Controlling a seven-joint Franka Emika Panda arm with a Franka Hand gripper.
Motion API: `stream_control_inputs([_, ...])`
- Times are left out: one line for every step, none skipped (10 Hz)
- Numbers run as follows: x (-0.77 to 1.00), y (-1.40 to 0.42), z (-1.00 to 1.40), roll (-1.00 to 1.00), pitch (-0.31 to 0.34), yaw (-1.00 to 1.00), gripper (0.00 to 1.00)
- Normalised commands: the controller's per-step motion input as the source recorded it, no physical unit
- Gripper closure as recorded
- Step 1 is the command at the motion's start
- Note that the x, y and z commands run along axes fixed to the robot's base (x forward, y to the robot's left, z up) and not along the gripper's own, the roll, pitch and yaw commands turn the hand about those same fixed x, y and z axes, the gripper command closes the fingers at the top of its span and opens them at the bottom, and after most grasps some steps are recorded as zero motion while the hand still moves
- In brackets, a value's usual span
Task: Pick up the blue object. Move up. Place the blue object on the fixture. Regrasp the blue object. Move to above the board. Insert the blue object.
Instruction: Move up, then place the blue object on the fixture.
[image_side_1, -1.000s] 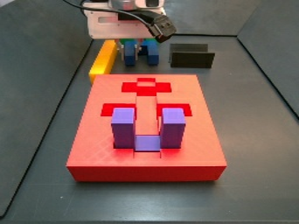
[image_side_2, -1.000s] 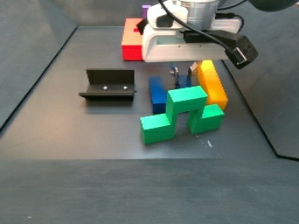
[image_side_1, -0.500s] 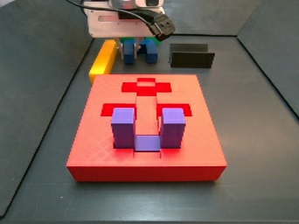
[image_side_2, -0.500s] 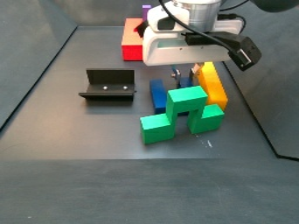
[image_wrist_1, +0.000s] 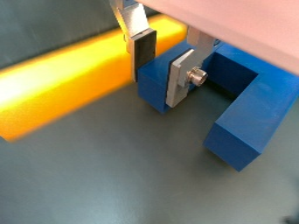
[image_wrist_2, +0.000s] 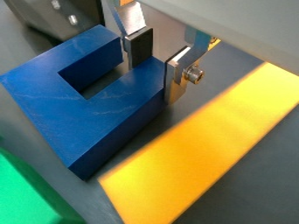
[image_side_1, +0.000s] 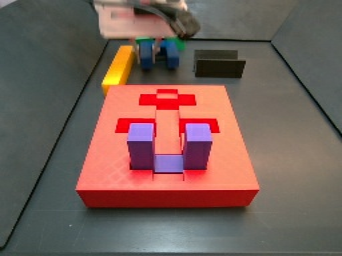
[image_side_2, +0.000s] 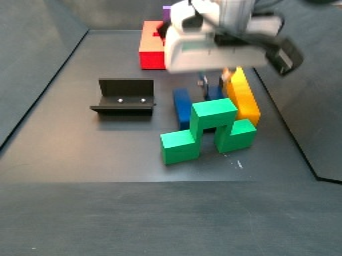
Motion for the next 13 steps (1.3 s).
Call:
stream_control_inputs([-0.01,0.03,0.62,0.0,0.004,-0.03,1.0])
stream_control_inputs([-0.01,0.02,0.32,0.0,-0.018,-0.02,1.0])
stream_control_inputs([0.03,0.0,0.0,0.0,0.0,0.0,1.0])
stream_control_inputs([0.07,-0.09,0.55,0.21,0.189,0.0,1.0])
stream_control_inputs([0.3,-0.03,0.93,0.04,0.197,0.0,1.0])
stream_control_inputs([0.38,-0.2,1.0,0.29,0.289,-0.15,1.0])
stream_control_inputs([0.4,-0.35,1.0,0.26,0.22,-0.27,1.0])
stream_control_inputs([0.35,-0.39,0.96,0.14,0.163,-0.39,1.0])
stream_control_inputs([0.39,-0.37,0.71,0.0,0.097,-0.48,1.0])
stream_control_inputs([0.09,-0.09,0.03,0.05,0.174,0.0,1.0])
stream_control_inputs([0.05,0.0,0.0,0.0,0.0,0.0,1.0])
stream_control_inputs([0.48,0.0,0.25,-0.59,-0.103,0.0,1.0])
stream_control_inputs([0.36,0.0,0.39,-1.0,-0.274,-0.14,1.0])
